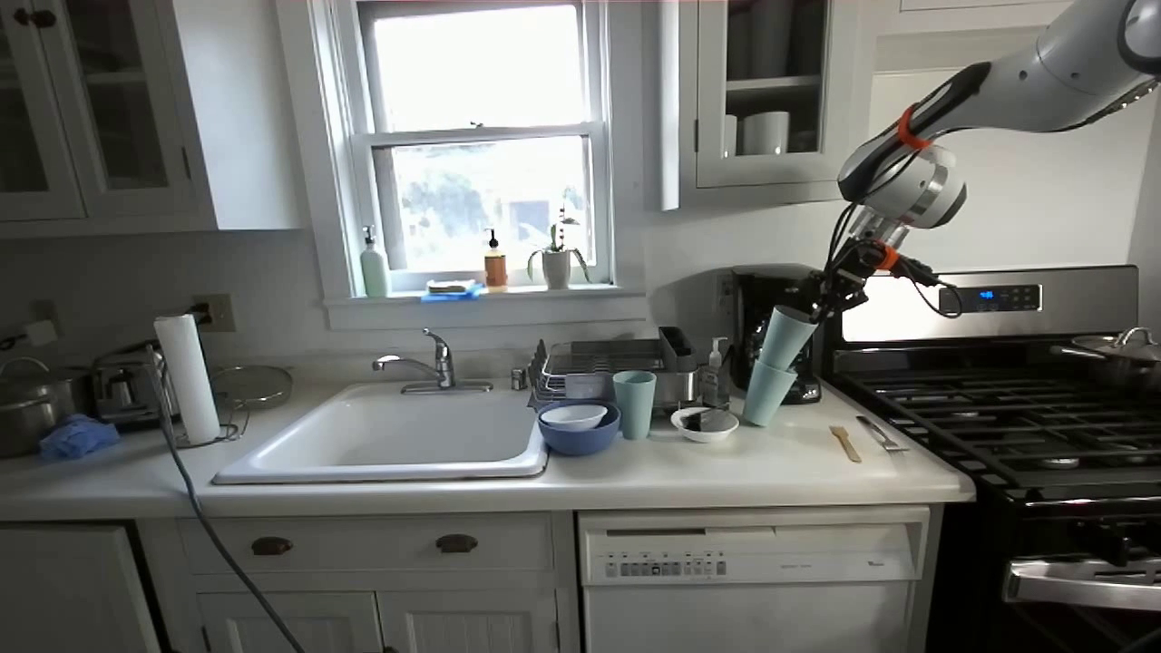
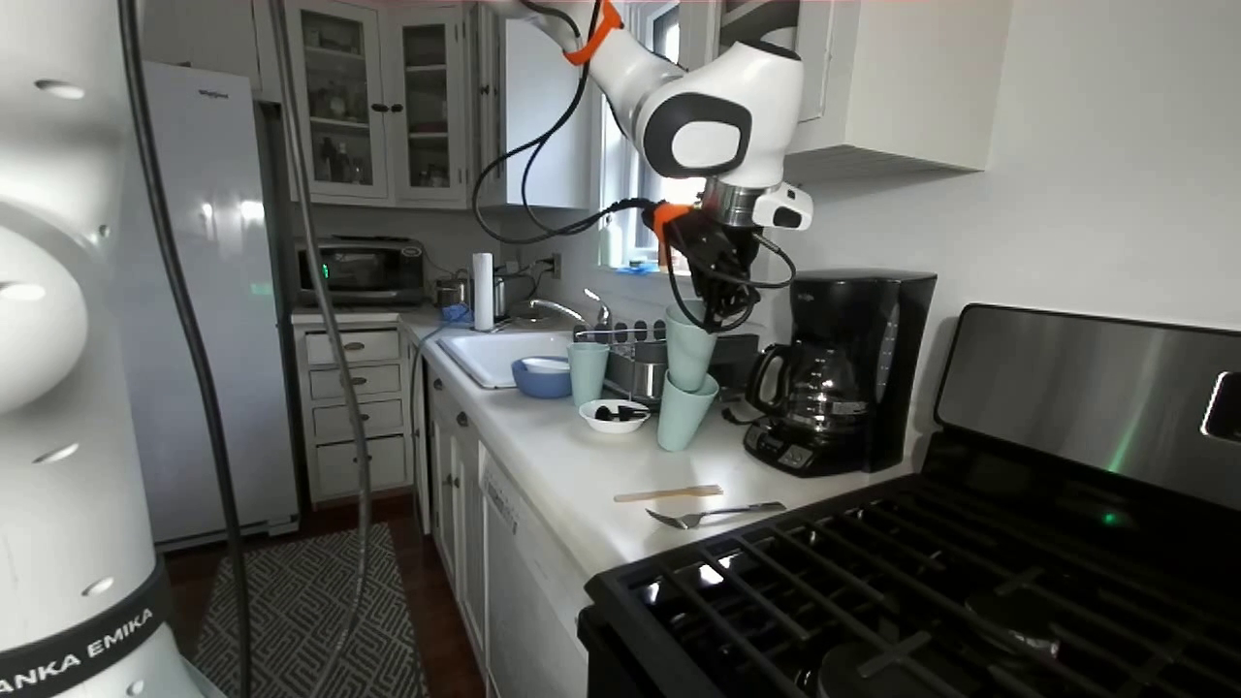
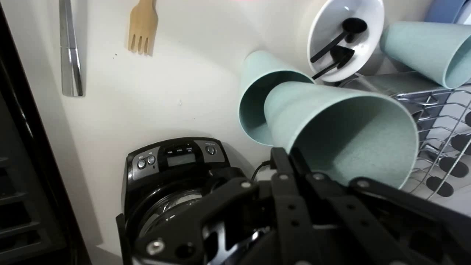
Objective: Remove the grey cup from inside the other grey cup and put it on the counter
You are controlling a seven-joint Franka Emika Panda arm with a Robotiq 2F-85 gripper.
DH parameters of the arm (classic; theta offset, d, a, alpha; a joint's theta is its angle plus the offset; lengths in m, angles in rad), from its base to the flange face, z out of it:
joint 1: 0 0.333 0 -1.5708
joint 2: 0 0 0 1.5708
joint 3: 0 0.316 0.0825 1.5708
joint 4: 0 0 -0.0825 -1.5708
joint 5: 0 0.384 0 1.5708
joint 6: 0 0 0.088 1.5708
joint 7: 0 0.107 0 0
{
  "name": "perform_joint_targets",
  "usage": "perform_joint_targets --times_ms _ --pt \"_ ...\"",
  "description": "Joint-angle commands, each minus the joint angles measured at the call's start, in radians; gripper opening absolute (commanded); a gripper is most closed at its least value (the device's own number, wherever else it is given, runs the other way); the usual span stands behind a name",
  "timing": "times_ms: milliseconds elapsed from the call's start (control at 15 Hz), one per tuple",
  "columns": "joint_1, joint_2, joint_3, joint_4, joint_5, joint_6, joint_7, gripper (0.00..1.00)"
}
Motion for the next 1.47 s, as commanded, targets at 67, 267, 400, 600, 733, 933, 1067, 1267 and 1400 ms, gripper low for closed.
perform_joint_targets --times_ms 67,267,400,600,733,933,1067,1267,1400 --pt "-0.012 -0.009 0.016 0.015 0.068 -0.035 -0.051 0.01" --pt "-0.011 -0.008 0.015 0.018 0.076 -0.044 -0.058 0.01" --pt "-0.011 -0.011 0.013 0.016 0.075 -0.049 -0.059 0.01" --pt "-0.024 -0.043 0.011 -0.003 0.112 -0.073 -0.11 0.01" --pt "-0.029 -0.068 -0.002 -0.015 0.119 -0.083 -0.125 0.01" --pt "-0.027 -0.08 -0.038 -0.015 0.037 -0.083 -0.065 0.01" --pt "-0.02 -0.068 -0.053 -0.009 -0.017 -0.08 -0.034 0.01" --pt "-0.008 -0.038 -0.051 0.0 -0.094 -0.073 0.017 0.01" --pt "0.004 -0.017 -0.045 0.001 -0.141 -0.06 0.061 0.01"
